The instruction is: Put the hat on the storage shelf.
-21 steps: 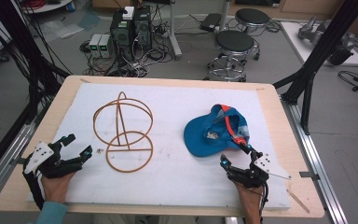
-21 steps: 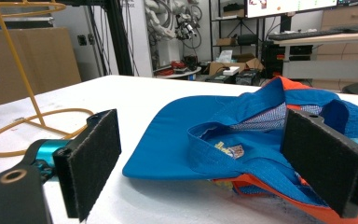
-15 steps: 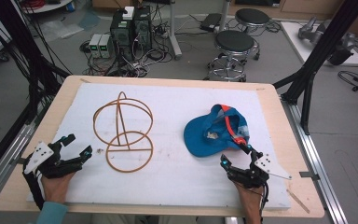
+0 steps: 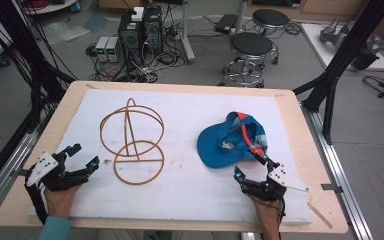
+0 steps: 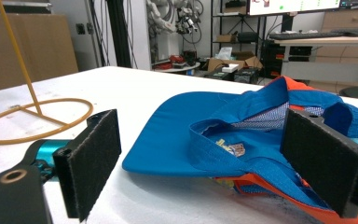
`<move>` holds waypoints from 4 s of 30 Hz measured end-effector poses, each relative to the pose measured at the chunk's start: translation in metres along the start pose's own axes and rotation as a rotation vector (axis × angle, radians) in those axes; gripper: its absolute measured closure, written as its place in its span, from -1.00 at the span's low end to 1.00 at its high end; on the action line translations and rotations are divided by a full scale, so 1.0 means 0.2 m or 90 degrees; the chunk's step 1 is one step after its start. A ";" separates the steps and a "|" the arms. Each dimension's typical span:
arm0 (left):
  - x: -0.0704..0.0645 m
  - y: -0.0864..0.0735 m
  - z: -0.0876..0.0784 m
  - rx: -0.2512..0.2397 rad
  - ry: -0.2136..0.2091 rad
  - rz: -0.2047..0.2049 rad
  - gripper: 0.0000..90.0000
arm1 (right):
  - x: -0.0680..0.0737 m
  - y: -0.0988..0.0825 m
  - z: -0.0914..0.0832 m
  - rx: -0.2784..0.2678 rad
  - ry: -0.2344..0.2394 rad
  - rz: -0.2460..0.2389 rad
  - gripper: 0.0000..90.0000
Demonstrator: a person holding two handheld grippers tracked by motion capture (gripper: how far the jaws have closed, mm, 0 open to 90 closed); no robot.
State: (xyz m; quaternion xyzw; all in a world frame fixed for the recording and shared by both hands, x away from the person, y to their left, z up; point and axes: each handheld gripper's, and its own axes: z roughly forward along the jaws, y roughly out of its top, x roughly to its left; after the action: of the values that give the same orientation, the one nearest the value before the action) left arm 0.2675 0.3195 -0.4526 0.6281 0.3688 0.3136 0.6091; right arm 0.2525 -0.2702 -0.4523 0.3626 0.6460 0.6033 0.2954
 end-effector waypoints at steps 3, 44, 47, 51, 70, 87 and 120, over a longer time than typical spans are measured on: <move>0.00 0.00 0.00 -0.001 0.001 0.001 -0.67 | 0.00 0.00 0.01 0.007 -0.004 -0.006 -0.75; 0.00 0.00 0.00 -0.007 0.003 0.001 -0.68 | -0.25 0.44 0.36 0.266 -0.076 -0.054 -0.01; 0.00 0.00 0.00 -0.008 0.002 0.000 -0.68 | -0.27 0.42 0.38 0.282 -0.080 -0.045 0.11; 0.00 0.00 0.00 -0.007 0.002 0.000 -0.67 | -0.29 0.40 0.42 0.302 -0.083 -0.042 0.12; 0.00 0.00 0.00 -0.006 0.002 -0.001 -0.68 | -0.40 0.23 0.58 0.400 -0.126 -0.039 0.30; 0.00 0.00 0.00 -0.005 0.003 -0.001 -0.67 | -0.42 0.15 0.65 0.449 -0.137 -0.071 0.48; 0.00 0.00 0.00 -0.003 0.002 0.002 -0.67 | -0.43 0.35 0.41 0.257 -0.059 0.130 0.89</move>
State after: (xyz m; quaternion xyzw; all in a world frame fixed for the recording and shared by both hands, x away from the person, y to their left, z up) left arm 0.2670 0.3192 -0.4527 0.6267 0.3683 0.3166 0.6095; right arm 0.3756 -0.2940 -0.3947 0.5053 0.6993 0.4711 0.1836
